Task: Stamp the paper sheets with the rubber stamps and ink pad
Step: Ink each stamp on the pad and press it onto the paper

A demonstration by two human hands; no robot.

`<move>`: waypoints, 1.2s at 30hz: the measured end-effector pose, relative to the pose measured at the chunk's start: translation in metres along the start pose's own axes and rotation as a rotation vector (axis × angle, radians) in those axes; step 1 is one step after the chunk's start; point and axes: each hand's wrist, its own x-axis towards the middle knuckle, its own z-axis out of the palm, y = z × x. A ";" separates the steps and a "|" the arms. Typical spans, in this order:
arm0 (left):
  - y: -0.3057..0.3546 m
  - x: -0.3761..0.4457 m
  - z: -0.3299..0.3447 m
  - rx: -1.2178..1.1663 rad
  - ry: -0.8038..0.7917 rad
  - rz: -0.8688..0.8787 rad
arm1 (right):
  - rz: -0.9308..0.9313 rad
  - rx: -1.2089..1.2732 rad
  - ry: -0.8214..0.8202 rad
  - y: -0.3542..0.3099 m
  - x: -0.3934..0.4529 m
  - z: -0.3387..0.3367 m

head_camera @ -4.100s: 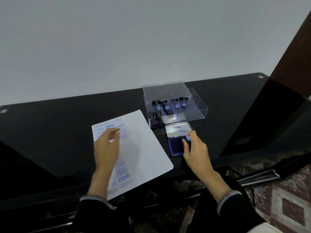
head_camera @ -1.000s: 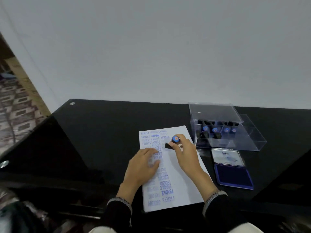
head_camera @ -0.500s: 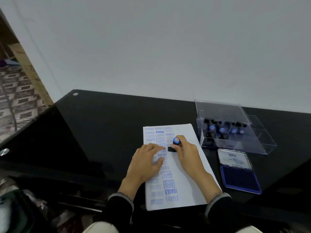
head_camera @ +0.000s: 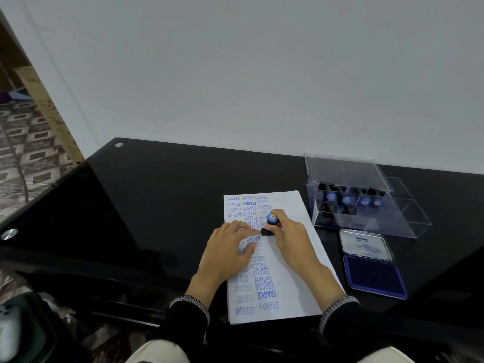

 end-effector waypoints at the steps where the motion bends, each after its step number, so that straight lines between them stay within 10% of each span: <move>1: 0.000 0.000 0.000 0.001 0.000 0.000 | 0.002 -0.008 -0.003 0.000 0.000 0.001; 18: 0.003 -0.002 0.001 0.047 0.250 -0.252 | 0.034 -0.039 -0.001 0.003 0.006 0.006; 36: 0.005 -0.003 0.003 0.061 0.158 -0.419 | 0.020 -0.088 0.072 -0.002 -0.005 0.010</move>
